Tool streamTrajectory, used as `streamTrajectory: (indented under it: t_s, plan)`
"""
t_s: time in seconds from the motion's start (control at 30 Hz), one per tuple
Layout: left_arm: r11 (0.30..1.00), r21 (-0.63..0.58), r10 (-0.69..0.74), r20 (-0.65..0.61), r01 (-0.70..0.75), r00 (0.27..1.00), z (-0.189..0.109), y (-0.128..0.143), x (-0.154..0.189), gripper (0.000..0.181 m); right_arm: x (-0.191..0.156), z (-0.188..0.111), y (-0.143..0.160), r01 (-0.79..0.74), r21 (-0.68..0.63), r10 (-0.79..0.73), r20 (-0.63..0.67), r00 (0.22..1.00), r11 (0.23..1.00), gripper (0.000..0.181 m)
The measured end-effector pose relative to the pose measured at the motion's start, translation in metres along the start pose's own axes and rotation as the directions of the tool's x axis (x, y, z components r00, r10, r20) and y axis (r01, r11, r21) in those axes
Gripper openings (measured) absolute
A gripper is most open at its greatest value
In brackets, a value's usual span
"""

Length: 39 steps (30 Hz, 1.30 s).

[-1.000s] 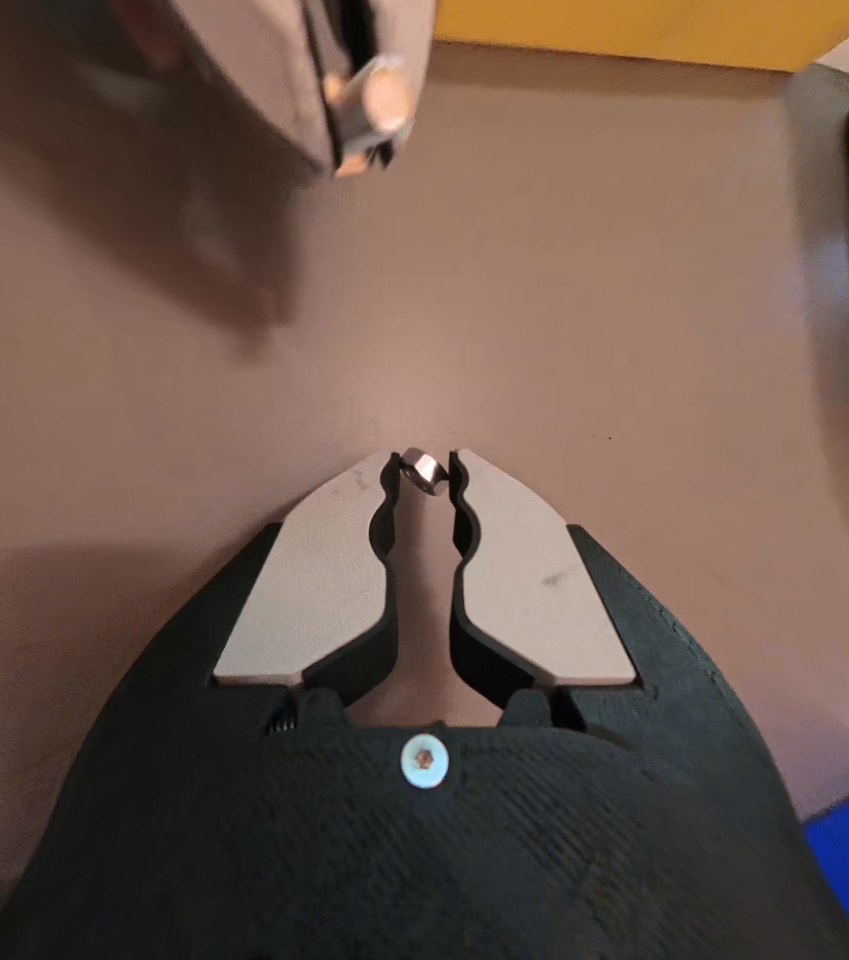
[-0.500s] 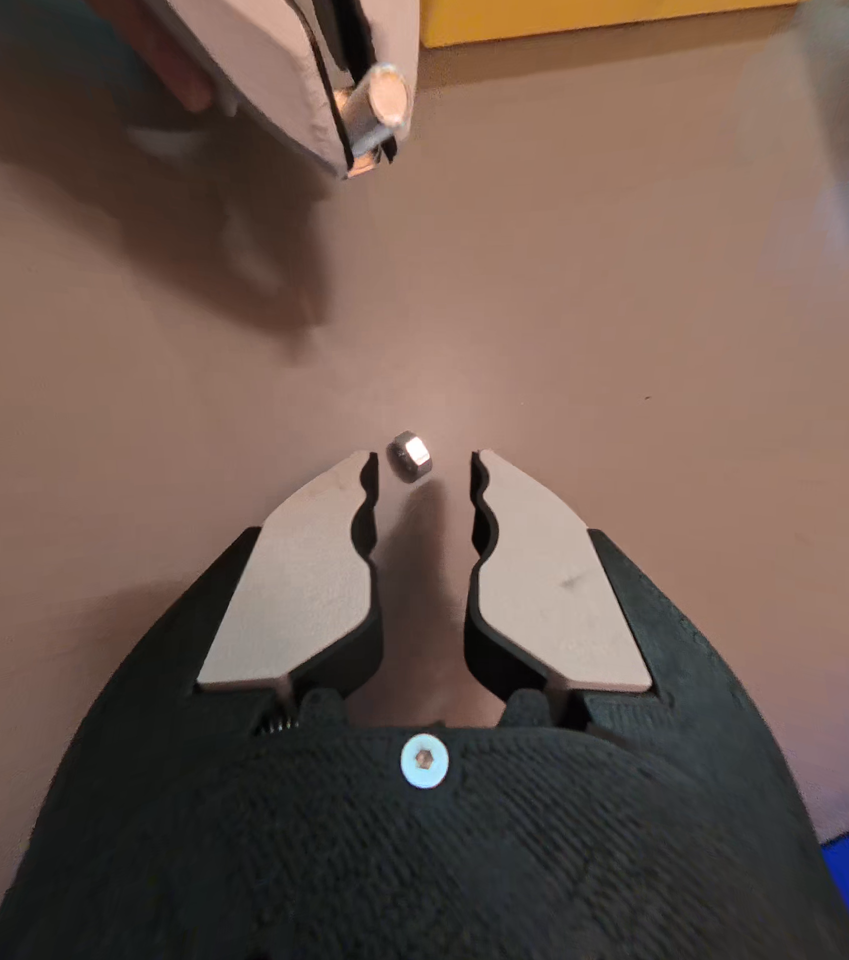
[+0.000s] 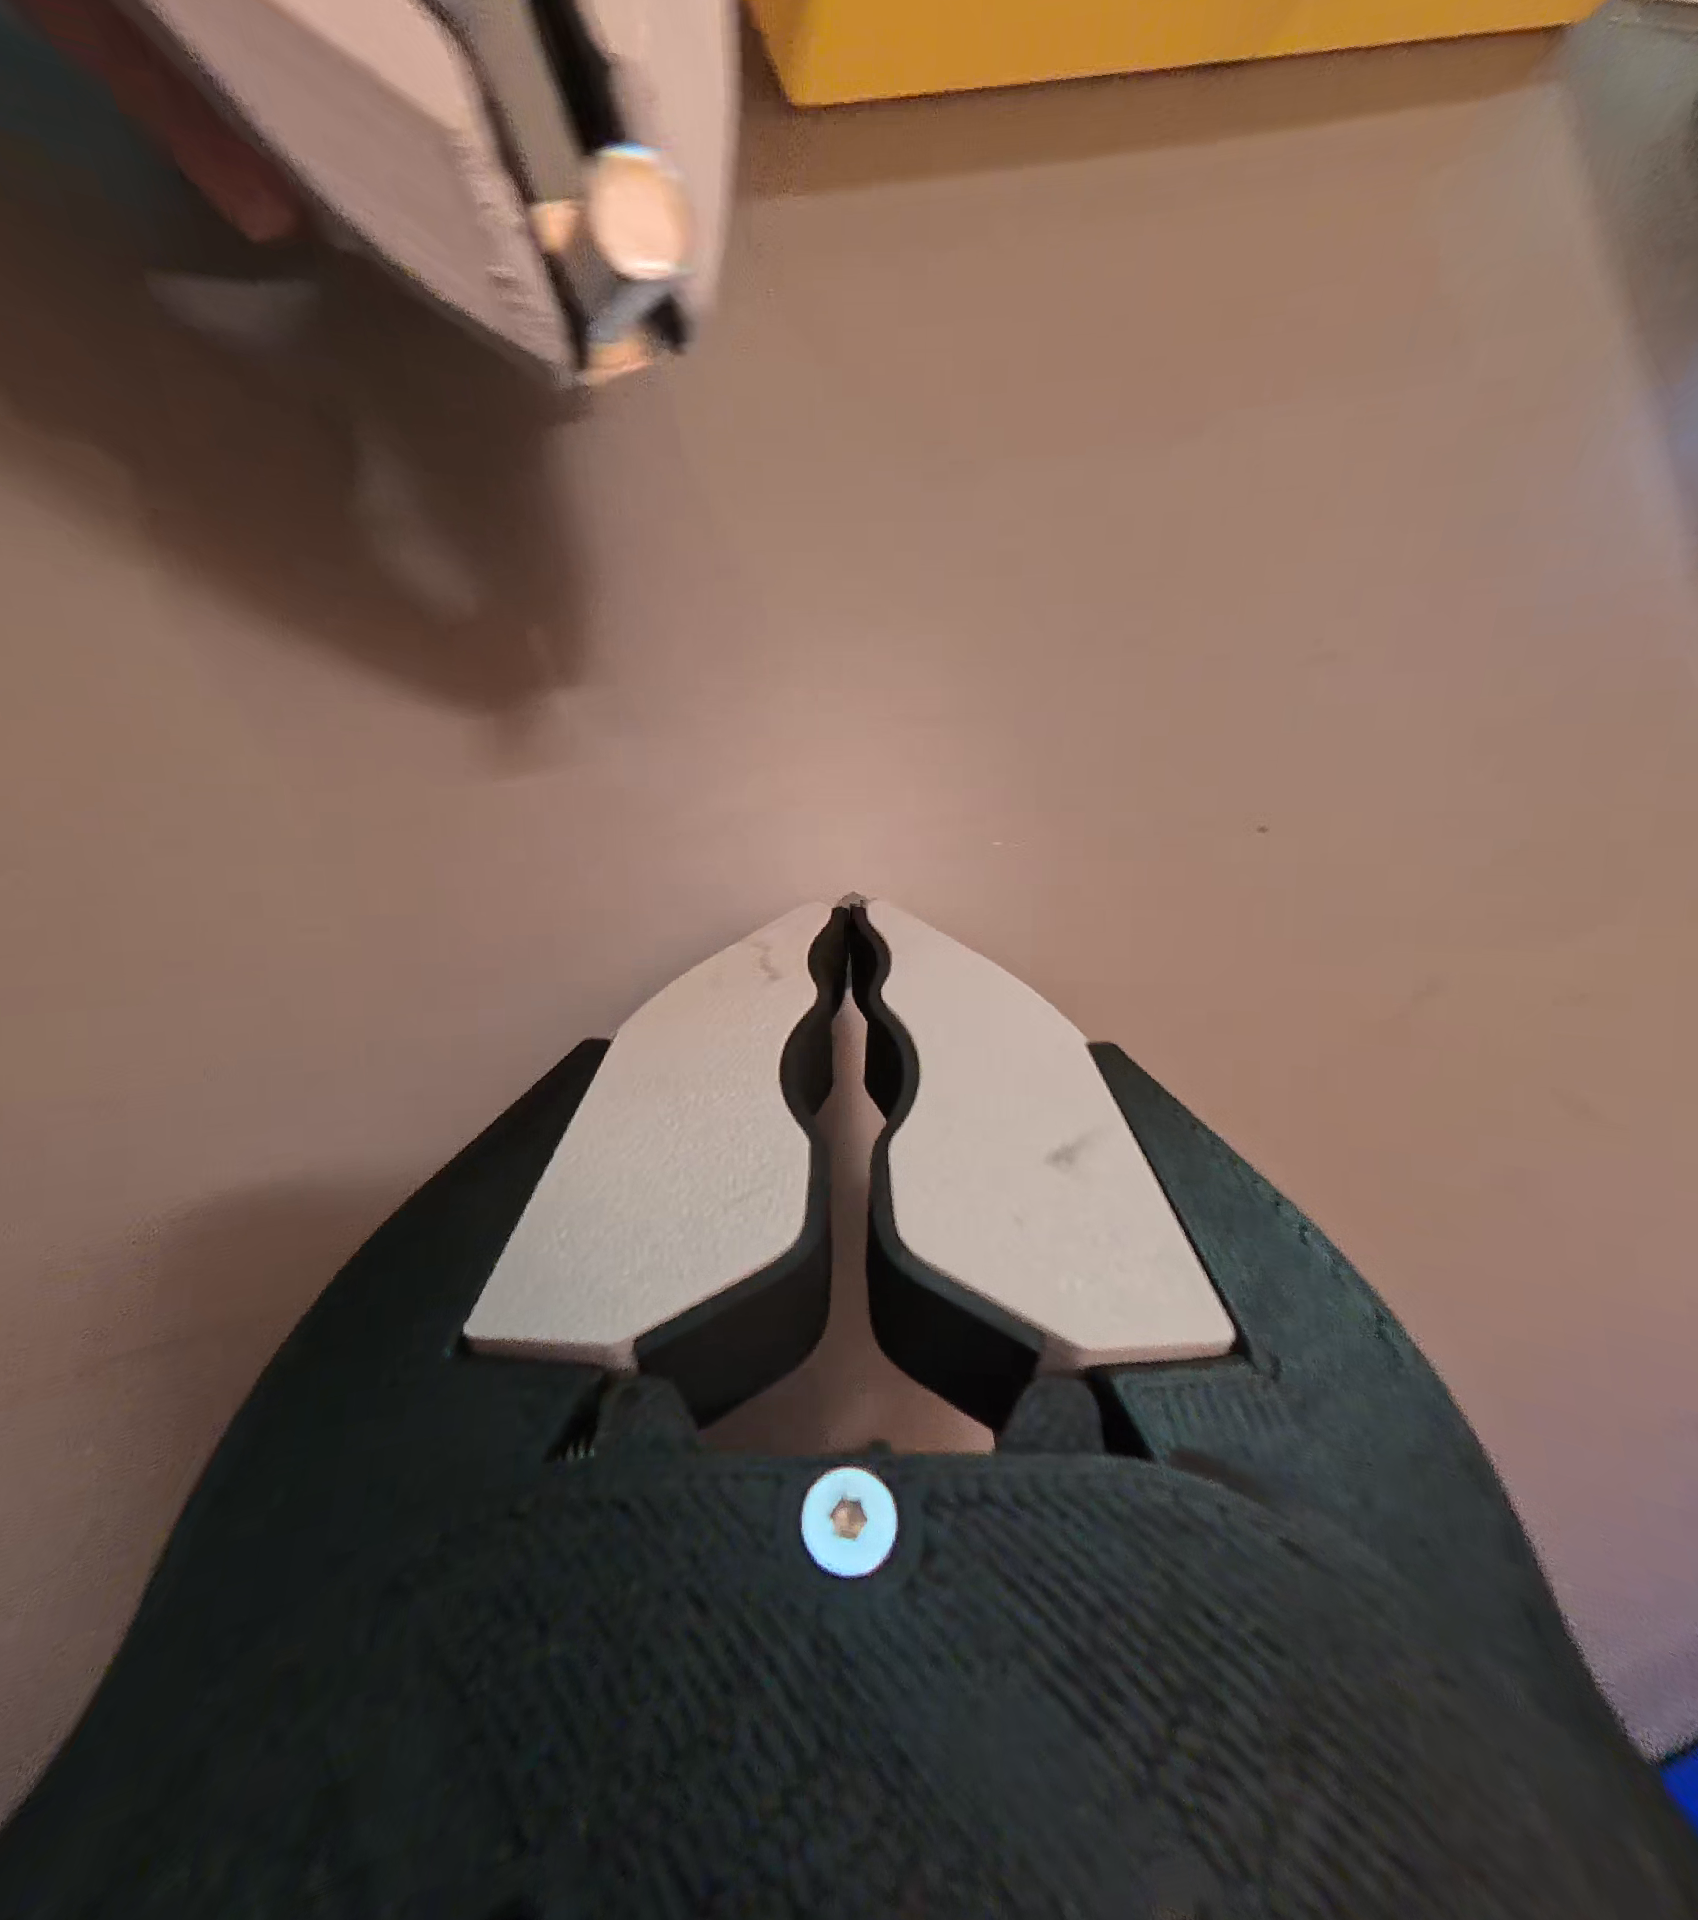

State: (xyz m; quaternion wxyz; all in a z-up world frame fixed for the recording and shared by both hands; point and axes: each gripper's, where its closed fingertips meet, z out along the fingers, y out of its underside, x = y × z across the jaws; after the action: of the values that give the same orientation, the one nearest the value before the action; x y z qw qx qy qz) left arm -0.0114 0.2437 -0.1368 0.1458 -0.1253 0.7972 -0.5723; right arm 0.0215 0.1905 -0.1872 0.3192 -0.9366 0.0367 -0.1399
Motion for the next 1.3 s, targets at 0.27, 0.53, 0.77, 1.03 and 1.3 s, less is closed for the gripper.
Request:
streamTrajectory:
  t_s: [0.27, 0.53, 0.77, 1.03, 1.3]
  plan:
    - [1.000, 0.004, -0.013, 0.001, 0.013, 1.000, -0.001, 0.000, -0.001, 0.009, 0.012, -0.008, 0.004, -0.005, 0.064, 0.006, -0.019, 1.000, 0.998, 0.017]
    - [1.000, 0.002, -0.017, -0.006, 0.017, 1.000, 0.000, 0.000, 0.000, 0.009, 0.000, 0.002, 0.005, 0.138, -0.059, -0.131, 0.099, 0.986, 0.989, 0.027]
    - [1.000, -0.001, -0.020, -0.015, 0.020, 1.000, 0.000, 0.000, 0.001, 0.009, 0.002, 0.010, 0.007, 0.257, -0.137, -0.233, 0.168, 0.958, 0.957, 0.020]
    - [0.997, -0.012, -0.074, -0.028, 0.074, 0.997, 0.005, 0.000, 0.002, 0.009, 0.018, 0.003, -0.004, 0.244, -0.068, -0.240, 0.065, 0.969, 0.967, 0.018]
    - [0.930, 0.259, -0.244, -0.093, 0.260, 0.965, 0.008, -0.040, -0.002, 0.009, 0.026, -0.114, -0.122, -0.086, 0.820, 0.064, 0.060, 0.996, 0.565, 0.018]
